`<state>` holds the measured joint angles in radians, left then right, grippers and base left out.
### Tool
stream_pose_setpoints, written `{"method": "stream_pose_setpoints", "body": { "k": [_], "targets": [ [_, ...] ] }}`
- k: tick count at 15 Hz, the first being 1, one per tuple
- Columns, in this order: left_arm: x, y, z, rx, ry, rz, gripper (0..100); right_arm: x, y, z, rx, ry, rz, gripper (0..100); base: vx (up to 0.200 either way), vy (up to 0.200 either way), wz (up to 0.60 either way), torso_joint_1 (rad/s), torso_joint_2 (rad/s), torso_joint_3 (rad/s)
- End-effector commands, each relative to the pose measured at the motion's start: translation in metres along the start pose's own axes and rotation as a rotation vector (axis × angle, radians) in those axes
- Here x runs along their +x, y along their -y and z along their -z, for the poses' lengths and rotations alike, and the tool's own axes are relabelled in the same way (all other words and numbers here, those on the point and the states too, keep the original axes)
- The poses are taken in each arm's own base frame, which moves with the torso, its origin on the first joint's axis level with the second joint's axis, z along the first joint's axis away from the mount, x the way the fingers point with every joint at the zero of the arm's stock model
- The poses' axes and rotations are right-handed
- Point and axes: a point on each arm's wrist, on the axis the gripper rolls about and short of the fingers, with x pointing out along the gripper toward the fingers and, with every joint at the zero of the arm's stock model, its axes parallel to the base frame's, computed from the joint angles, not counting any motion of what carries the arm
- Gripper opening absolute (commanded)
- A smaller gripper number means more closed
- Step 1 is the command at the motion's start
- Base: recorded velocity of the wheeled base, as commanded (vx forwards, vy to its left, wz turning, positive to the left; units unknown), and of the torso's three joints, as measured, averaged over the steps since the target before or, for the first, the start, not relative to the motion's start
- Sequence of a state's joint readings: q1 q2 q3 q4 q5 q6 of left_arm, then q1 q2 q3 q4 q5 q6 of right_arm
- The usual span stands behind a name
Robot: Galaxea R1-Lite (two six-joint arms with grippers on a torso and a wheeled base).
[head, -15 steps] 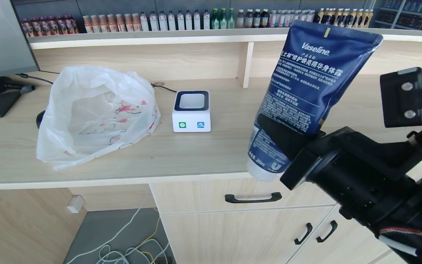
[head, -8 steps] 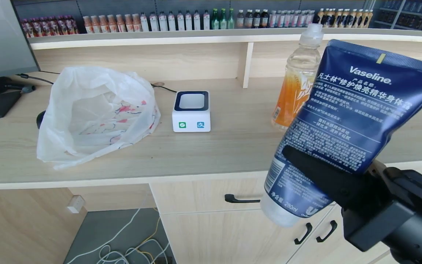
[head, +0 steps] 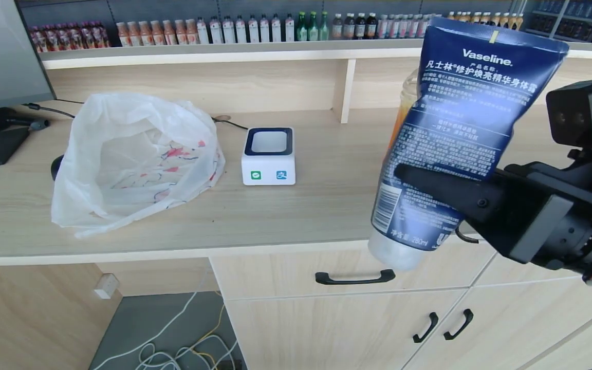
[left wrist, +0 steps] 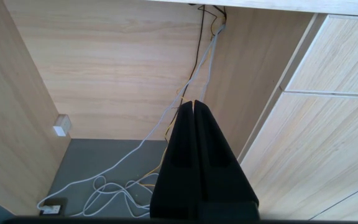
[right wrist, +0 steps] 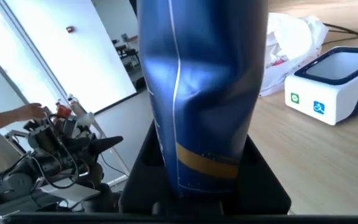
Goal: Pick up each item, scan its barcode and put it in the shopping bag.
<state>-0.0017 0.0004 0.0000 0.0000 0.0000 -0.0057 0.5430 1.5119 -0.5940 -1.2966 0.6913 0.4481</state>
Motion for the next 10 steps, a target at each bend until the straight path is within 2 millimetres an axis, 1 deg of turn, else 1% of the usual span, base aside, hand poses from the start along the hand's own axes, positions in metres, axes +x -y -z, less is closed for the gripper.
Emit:
{"method": "stream_pose_setpoints", "body": {
  "k": [1, 3, 5, 7, 8, 9, 10],
  "targets": [
    [0.0, 0.0, 0.0, 0.0, 0.0, 0.0, 0, 0.004, 0.007, 0.004, 0.013, -0.033, -0.033, 0, 0.0, 0.0, 0.0, 0.0, 0.0, 0.0],
    [0.0, 0.0, 0.0, 0.0, 0.0, 0.0, 0, 0.008, 0.006, 0.003, 0.007, -0.085, -0.161, 0, 0.0, 0.0, 0.0, 0.0, 0.0, 0.0],
    [0.0, 0.0, 0.0, 0.0, 0.0, 0.0, 0, 0.012, 0.007, 0.003, 0.003, -0.117, -0.244, 0, 0.0, 0.0, 0.0, 0.0, 0.0, 0.0],
    [0.0, 0.0, 0.0, 0.0, 0.0, 0.0, 0, 0.026, 0.009, 0.0, 0.016, -0.117, -0.285, 0, 0.0, 0.0, 0.0, 0.0, 0.0, 0.0],
    [0.0, 0.0, 0.0, 0.0, 0.0, 0.0, 0, 0.026, 0.009, 0.001, 0.018, -0.117, -0.287, 0, 0.0, 0.0, 0.0, 0.0, 0.0, 0.0],
    [0.0, 0.0, 0.0, 0.0, 0.0, 0.0, 0, 0.041, 0.007, -0.006, 0.047, -0.105, -0.327, 0, 0.0, 0.0, 0.0, 0.0, 0.0, 0.0],
    [0.0, 0.0, 0.0, 0.0, 0.0, 0.0, 0, 0.046, 0.009, -0.008, 0.056, -0.102, -0.336, 0, 0.0, 0.0, 0.0, 0.0, 0.0, 0.0]
  ]
}}
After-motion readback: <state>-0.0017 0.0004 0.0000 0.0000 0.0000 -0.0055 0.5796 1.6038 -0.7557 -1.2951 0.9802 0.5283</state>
